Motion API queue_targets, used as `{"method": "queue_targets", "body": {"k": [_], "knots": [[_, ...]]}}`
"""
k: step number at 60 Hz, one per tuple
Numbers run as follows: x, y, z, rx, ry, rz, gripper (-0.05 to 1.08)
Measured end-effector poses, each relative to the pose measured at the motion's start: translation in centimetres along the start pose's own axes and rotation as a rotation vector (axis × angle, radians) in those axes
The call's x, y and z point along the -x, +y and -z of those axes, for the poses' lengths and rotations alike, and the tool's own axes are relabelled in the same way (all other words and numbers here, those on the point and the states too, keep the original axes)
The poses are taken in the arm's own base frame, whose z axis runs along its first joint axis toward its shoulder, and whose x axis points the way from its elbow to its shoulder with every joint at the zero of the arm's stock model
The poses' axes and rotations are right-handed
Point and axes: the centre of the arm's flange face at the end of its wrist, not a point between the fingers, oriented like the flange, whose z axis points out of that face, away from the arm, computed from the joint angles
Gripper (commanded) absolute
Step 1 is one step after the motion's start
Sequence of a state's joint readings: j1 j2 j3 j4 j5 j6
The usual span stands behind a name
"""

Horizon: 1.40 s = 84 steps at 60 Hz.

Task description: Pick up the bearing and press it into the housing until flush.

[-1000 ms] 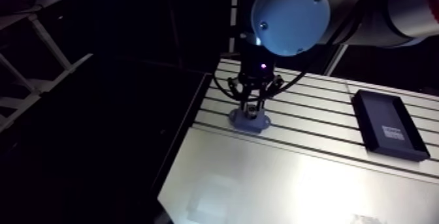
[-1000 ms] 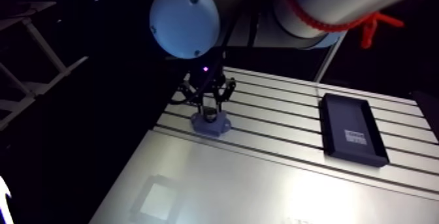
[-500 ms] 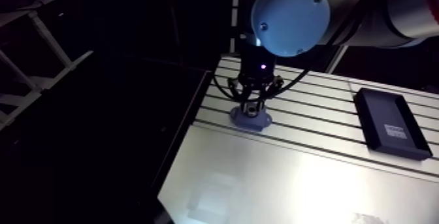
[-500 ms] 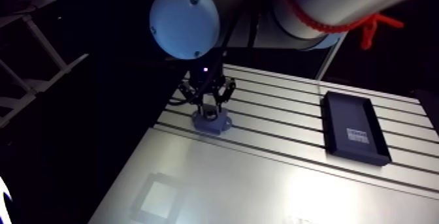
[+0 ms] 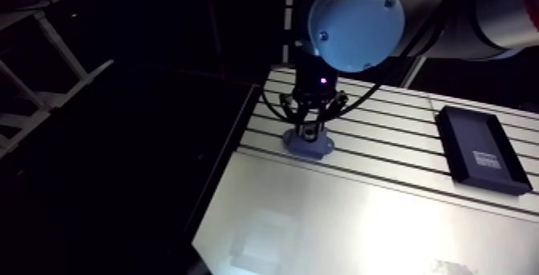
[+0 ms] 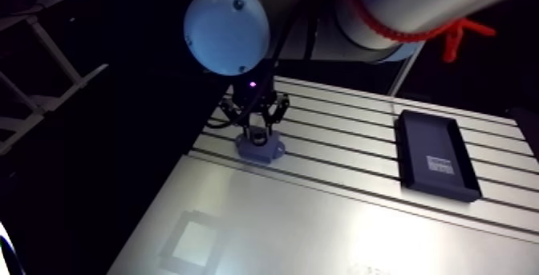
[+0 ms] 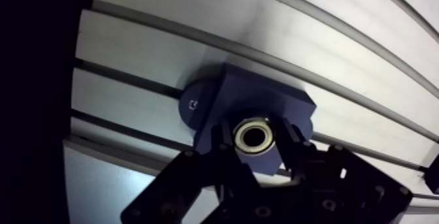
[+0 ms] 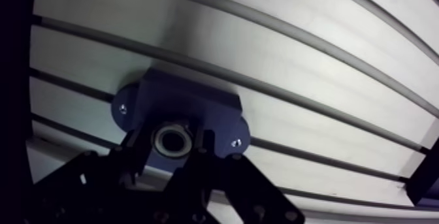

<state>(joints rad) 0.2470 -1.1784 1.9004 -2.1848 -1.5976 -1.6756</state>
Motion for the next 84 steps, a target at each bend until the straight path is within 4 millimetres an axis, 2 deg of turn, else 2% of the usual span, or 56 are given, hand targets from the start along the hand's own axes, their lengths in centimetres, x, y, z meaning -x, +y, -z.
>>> {"method": "queue_targets", "body": {"k": [84], "knots": [[0.46,0.07,0.07,0.0,0.002,-0.001,0.65]]}}
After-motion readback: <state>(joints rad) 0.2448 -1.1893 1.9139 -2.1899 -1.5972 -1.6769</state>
